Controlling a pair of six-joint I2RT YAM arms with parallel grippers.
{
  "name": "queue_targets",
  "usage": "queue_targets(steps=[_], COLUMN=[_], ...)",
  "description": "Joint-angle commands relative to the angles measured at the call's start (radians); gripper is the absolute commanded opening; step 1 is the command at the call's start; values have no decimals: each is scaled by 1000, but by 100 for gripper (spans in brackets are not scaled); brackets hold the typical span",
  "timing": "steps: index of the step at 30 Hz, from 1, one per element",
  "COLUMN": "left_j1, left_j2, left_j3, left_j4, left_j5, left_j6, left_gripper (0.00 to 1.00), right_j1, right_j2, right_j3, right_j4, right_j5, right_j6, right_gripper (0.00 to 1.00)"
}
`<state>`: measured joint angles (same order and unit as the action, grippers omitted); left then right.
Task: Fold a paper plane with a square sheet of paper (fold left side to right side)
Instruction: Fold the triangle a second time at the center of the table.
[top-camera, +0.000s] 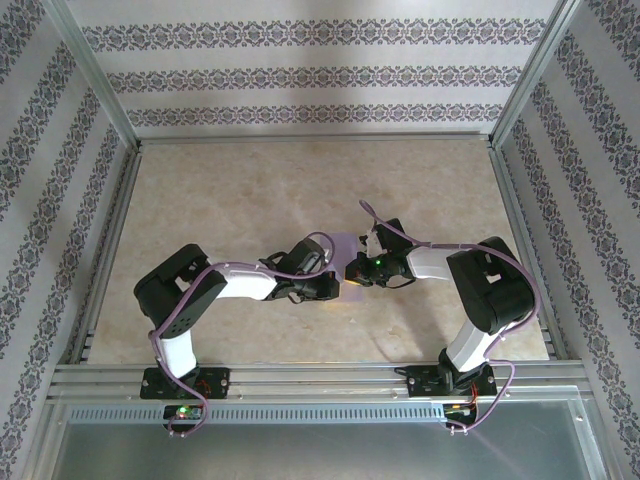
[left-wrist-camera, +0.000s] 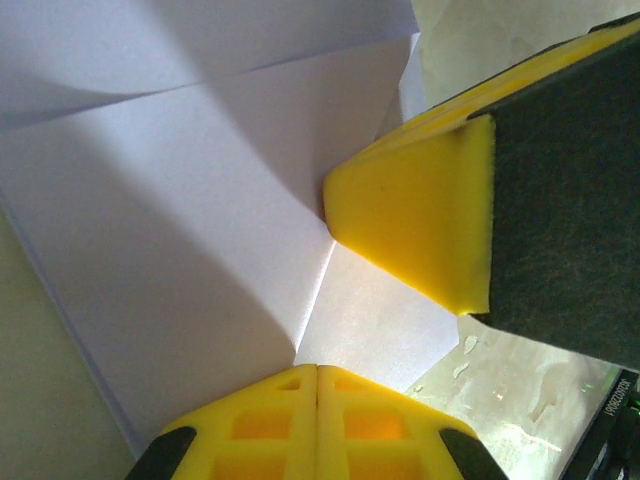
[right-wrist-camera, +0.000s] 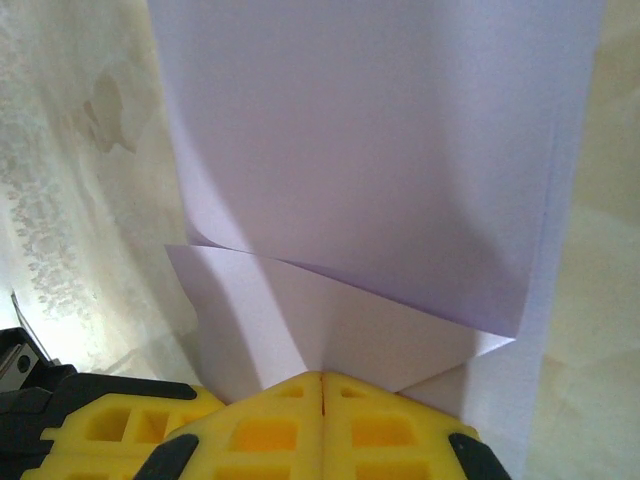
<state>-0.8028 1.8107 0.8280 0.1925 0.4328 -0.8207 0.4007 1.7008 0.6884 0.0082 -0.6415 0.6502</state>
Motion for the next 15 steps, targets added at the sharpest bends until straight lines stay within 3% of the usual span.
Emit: queue_targets(steps=[1,15], left_j1=[8,10], left_j2=[-11,-64], left_j3=[-46,-114], left_j4=[-93,-111], left_j5=[18,5], left_j6=[-17,-15], left_gripper=[5,5], right_j1=[-14,-20], right_j2=[71,74], right_j3=[-37,-30], right_j4=[-128,-135], right_j5=[172,168], right_j6=[-33,-40], right_gripper=[0,0])
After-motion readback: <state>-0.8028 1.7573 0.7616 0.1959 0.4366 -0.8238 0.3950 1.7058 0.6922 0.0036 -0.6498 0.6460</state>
